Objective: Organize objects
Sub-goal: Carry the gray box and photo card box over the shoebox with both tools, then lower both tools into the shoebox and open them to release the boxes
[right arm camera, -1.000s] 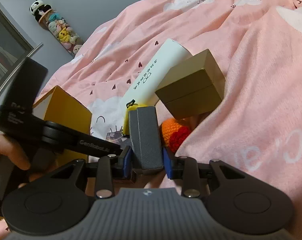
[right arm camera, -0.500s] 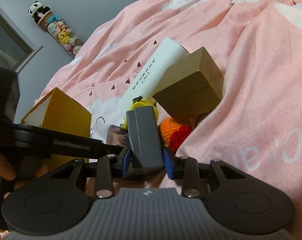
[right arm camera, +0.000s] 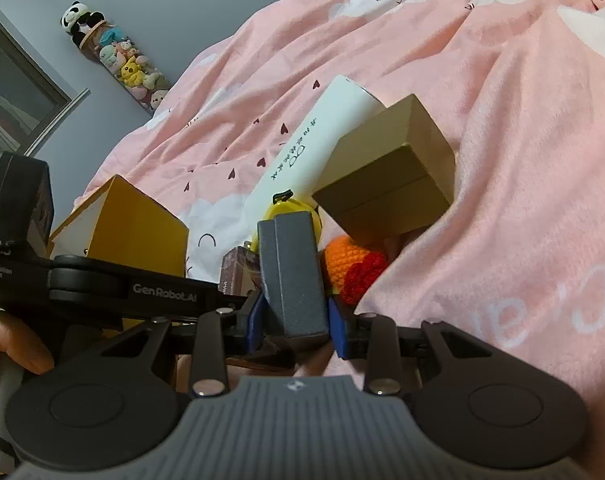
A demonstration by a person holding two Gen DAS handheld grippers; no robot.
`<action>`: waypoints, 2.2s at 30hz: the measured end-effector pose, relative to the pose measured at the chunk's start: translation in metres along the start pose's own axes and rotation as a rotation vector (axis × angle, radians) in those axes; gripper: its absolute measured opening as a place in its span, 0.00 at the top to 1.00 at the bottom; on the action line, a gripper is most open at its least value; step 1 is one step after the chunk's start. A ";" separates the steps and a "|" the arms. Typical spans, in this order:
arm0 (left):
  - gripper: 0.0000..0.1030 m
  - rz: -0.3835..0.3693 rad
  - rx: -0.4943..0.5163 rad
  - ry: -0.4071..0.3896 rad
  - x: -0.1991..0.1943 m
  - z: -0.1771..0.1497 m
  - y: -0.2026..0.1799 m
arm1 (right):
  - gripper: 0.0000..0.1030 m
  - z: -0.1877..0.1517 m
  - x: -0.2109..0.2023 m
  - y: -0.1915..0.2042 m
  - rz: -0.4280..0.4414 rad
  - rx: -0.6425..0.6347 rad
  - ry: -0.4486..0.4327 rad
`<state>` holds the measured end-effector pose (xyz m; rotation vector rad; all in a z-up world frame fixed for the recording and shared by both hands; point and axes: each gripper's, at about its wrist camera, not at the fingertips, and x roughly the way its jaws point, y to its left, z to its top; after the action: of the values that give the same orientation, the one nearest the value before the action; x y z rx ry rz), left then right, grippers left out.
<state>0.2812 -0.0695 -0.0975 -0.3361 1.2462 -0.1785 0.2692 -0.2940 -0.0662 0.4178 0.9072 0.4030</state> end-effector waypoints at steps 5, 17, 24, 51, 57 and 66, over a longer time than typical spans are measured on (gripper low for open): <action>0.75 -0.023 0.018 -0.054 -0.030 -0.009 -0.003 | 0.66 0.000 -0.020 0.017 -0.028 -0.031 -0.045; 0.76 -0.137 -0.031 -0.316 -0.156 -0.036 0.033 | 0.66 0.007 -0.077 0.095 0.057 -0.124 -0.160; 0.76 -0.097 -0.143 -0.440 -0.202 -0.056 0.088 | 0.66 0.009 -0.067 0.162 0.159 -0.217 -0.123; 0.76 -0.102 -0.430 -0.288 -0.092 -0.055 0.174 | 0.67 -0.038 0.071 0.243 -0.233 -0.733 0.008; 0.76 -0.125 -0.425 -0.267 -0.092 -0.057 0.175 | 0.63 -0.038 0.061 0.243 -0.196 -0.725 0.041; 0.76 -0.136 -0.420 -0.236 -0.092 -0.058 0.174 | 0.56 -0.038 0.038 0.236 -0.143 -0.703 0.050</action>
<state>0.1888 0.1138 -0.0914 -0.7837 1.0201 0.0106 0.2220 -0.0678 0.0075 -0.3001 0.7791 0.5699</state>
